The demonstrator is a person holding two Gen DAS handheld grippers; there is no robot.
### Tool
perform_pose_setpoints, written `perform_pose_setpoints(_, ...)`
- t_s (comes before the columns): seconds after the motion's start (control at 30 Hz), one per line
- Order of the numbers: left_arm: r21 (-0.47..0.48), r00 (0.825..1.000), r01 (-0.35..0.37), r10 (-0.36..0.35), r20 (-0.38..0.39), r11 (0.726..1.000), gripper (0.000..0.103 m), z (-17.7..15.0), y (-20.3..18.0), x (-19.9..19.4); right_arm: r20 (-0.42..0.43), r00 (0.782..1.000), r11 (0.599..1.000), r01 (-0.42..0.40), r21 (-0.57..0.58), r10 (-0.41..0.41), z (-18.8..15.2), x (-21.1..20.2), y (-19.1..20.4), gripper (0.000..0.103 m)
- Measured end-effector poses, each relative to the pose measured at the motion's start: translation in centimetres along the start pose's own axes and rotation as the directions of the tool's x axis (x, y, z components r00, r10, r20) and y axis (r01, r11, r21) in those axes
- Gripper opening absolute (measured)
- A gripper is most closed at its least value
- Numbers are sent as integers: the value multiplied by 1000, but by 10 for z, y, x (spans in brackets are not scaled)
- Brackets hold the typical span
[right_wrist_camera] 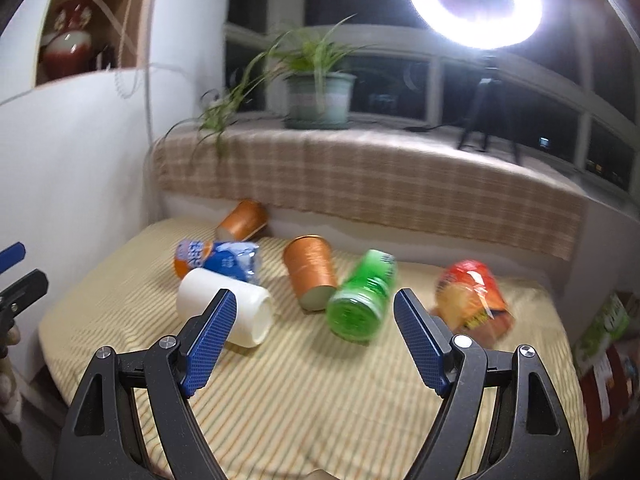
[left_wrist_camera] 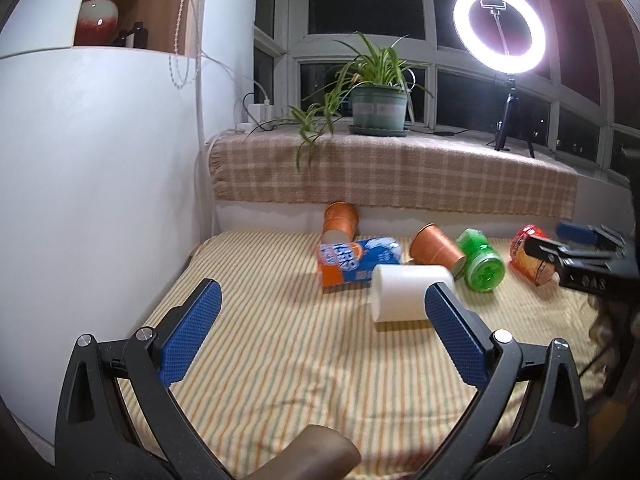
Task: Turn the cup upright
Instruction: 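Move the right tool down to the orange patterned cup and close on it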
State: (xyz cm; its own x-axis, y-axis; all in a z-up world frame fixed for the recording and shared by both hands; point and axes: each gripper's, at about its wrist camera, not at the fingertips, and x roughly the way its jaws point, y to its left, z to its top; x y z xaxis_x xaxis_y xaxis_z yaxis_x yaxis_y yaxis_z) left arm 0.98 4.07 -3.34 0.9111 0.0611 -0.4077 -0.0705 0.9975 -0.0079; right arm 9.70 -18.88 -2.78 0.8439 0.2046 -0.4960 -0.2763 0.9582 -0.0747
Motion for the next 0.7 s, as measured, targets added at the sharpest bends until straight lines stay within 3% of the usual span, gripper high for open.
perform_pose_setpoints(0.17,-5,999,-14,14,-28,1000,103,-8,15,2,-75,993,983,-103,-150,93,19,33,22,81)
perform_pose_setpoints(0.27,-7,999,-32,31,-42,999,103,-14,23,2,-134,985,974,-136,-179,113,29,56,25,81)
perform_pose_setpoints(0.4,-17,997,-55,54,-54,998,103,-18,34,3,-222,965,970,-178,-167,139,41,90,20,81)
perform_pose_setpoints(0.7,-55,995,-81,77,-63,995,103,-21,53,1,-432,885,979,-201,-17,175,49,180,-2,80)
